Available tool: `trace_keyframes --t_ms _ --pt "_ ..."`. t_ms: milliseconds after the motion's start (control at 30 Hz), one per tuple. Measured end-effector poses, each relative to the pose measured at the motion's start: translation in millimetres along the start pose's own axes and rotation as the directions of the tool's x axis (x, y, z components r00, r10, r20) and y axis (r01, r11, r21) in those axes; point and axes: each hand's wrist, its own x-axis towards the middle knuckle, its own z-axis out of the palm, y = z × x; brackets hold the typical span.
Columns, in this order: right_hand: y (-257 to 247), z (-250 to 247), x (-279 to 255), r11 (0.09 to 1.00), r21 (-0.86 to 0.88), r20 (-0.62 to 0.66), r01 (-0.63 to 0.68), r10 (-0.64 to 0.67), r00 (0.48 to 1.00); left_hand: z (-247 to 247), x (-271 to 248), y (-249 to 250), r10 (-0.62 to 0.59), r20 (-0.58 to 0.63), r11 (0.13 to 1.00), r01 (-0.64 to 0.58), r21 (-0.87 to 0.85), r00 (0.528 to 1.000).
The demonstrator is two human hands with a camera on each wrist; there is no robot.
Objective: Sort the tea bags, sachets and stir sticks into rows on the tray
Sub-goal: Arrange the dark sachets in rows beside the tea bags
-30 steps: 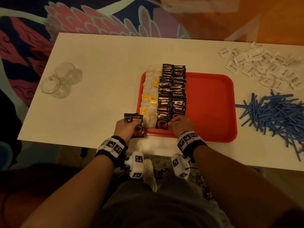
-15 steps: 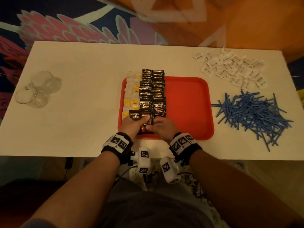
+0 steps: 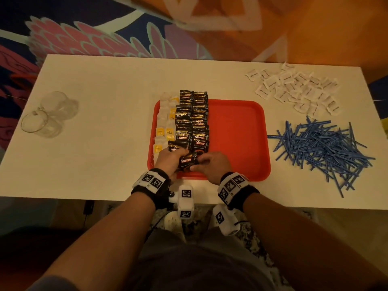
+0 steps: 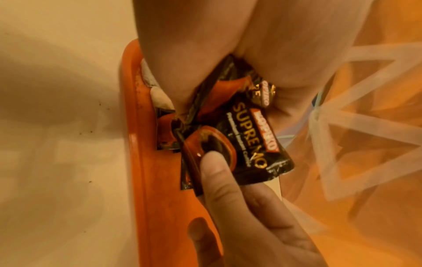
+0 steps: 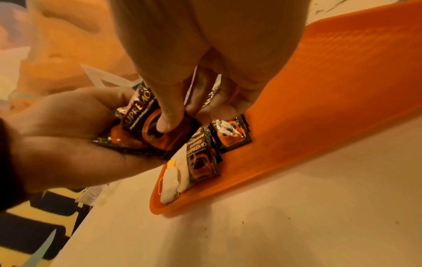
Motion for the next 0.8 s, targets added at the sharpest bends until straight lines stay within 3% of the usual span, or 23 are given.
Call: trace_keyframes --t_ms 100,167,200,267,333,433,633,800 --pt "3 0 4 1.0 -0.019 -0.014 -0.009 0.009 1.0 -4 8 -7 0.032 -0.091 0.999 -0.029 0.035 0.995" --pt "8 -1 11 0.998 -0.035 -0.037 -0.052 0.051 0.998 -10 16 -10 0.137 -0.176 0.98 -0.108 0.169 0.975" --pt "11 -2 15 0.996 -0.048 -0.047 -0.074 0.072 0.996 -14 18 -11 0.203 -0.194 0.941 -0.137 0.309 0.96" --pt "17 -4 22 0.99 -0.057 -0.061 -0.128 0.125 0.99 -19 20 -12 0.319 -0.212 0.777 -0.127 0.617 0.924" --pt "22 -7 28 0.979 -0.083 -0.068 -0.184 0.178 0.982 -23 22 -13 0.373 -0.19 0.649 -0.109 0.753 0.908" --pt "28 -6 37 0.965 -0.131 -0.076 -0.226 0.217 0.973 -24 25 -15 0.377 -0.154 0.619 -0.125 0.775 0.914" --pt "33 1 50 0.948 -0.132 -0.137 -0.29 0.272 0.952 -16 35 -16 0.393 -0.029 0.458 -0.168 0.873 0.919" --pt "31 4 58 0.94 -0.163 -0.132 -0.301 0.281 0.951 -11 43 -15 0.394 -0.052 0.464 -0.15 0.873 0.918"
